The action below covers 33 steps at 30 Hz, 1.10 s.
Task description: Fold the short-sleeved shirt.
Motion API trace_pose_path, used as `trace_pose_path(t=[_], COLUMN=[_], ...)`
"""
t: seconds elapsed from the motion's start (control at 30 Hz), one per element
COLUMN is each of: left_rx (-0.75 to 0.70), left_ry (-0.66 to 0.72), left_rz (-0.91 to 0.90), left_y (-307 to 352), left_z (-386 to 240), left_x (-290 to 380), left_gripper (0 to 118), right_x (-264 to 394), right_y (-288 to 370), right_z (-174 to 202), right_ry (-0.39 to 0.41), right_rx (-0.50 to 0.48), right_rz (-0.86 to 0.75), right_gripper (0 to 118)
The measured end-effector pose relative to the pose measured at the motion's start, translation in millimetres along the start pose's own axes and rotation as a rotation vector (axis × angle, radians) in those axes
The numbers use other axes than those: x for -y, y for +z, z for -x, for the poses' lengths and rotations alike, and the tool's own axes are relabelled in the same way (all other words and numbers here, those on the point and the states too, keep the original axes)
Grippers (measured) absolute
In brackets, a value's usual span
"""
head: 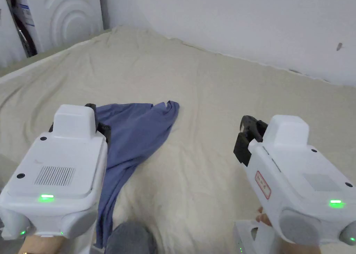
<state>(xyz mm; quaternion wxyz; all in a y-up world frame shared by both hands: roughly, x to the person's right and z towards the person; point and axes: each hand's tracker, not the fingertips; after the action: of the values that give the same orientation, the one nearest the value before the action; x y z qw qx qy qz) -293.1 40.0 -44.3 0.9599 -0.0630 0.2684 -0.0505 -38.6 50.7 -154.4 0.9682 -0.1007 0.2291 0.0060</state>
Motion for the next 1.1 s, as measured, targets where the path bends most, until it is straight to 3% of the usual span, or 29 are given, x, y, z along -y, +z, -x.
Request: trace_pose_path(t=[0.23,0.3,0.33,0.47,0.53,0.7,0.97,1.1], left_rx=[-0.078,-0.076,-0.069,0.067,0.132,0.212,0.246,0.248], left_ry=[0.013,0.036,0.056,0.153,0.190,0.258,0.046,-0.001], left_rz=[0.057,0.076,0.086,0.178,0.180,0.405,0.750,0.875], left_y=[-1.1,-8.0,-12.5,-55.1,-82.7,-185.6,-360.6,-400.7], left_z=[34.9,37.2,37.8,34.8,30.6,5.2,-78.3,-107.3], left_x=[9.5,11.8,12.7,10.3,7.1,1.5,39.6,75.0], left_gripper=[0,5,16,118,118,118,118,118], right_x=[8.3,10.1,10.5,10.3,10.7,15.7,30.1,41.9], right_y=[-14.7,-16.0,-16.7,-21.2,-24.2,-40.6,-67.7,-85.2], right_z=[30.6,31.9,31.3,25.0,19.9,7.4,-17.9,-37.1], right_ry=[0.043,0.040,0.035,0.022,0.024,0.034,-0.004,-0.018], right_rx=[-0.102,-0.107,-0.107,-0.090,-0.087,-0.080,-0.036,0.001], right_rz=[0.033,0.042,0.046,0.046,0.043,0.076,0.151,0.195], right_gripper=[1,1,1,1,1,1,1,1])
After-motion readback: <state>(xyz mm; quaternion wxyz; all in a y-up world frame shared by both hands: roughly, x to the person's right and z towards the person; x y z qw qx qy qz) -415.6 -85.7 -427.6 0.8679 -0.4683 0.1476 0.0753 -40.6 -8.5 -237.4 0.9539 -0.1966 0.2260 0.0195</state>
